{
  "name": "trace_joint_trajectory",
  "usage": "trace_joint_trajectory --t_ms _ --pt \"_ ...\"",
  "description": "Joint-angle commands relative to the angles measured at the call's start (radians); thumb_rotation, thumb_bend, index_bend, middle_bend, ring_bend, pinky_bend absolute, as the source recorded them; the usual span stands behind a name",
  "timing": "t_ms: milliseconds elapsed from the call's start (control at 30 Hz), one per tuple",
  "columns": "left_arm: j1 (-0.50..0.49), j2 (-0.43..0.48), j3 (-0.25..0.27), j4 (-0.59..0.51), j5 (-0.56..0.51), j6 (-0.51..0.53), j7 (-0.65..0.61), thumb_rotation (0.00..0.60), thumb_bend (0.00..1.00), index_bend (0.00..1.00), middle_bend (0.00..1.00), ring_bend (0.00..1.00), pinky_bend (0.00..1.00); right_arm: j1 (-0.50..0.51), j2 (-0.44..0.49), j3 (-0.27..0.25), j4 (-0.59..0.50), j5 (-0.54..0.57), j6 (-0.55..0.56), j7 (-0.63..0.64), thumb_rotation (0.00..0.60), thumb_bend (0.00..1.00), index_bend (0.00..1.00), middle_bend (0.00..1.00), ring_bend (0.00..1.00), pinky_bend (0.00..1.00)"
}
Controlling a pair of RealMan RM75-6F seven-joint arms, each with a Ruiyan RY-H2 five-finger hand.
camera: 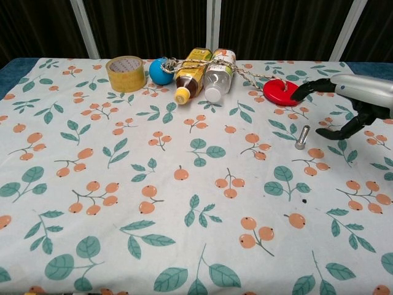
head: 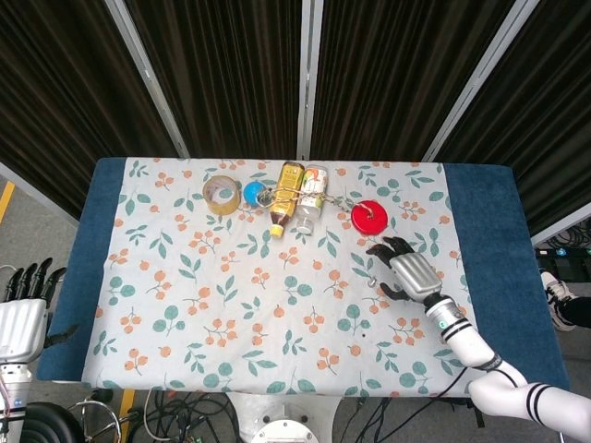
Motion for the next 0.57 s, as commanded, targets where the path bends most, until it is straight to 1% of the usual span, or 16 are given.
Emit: trace_joint_trajectory --t_ms 33,167,333,433,567 --pt "-0.004 -0.001 -0.004 0.003 0.002 0.001 0.002 0.600 0.00 0.14 0.04 0.00 0.00 -0.063 0.089 0.002 -0.090 -0.007 0.111 -0.067 0.600 0.26 0.11 0.14 0.00 0.00" --pt "-0.008 -0.006 -0.012 0.005 0.007 0.011 0.007 0.600 0.00 0.14 0.04 0.00 0.00 -0.154 0.197 -0.009 -0.203 -0.003 0.241 -0.115 0.600 0.26 0.11 0.13 0.00 0.00" --pt "-0.010 -0.008 -0.016 -0.004 0.010 0.019 0.021 0.600 0.00 0.14 0.04 0.00 0.00 -0.283 0.311 -0.038 -0.303 -0.013 0.399 -0.094 0.600 0.26 0.11 0.13 0.00 0.00" --pt "-0.010 -0.004 -0.018 -0.017 0.017 0.026 0.023 0.600 0.00 0.14 0.04 0.00 0.00 -0.351 0.352 -0.066 -0.333 -0.042 0.477 -0.080 0.600 0.27 0.11 0.12 0.00 0.00" --pt "-0.009 0.002 -0.016 -0.030 0.026 0.034 0.029 0.600 0.00 0.14 0.04 0.00 0.00 -0.422 0.384 -0.098 -0.358 -0.081 0.553 -0.056 0.600 0.27 0.11 0.12 0.00 0.00"
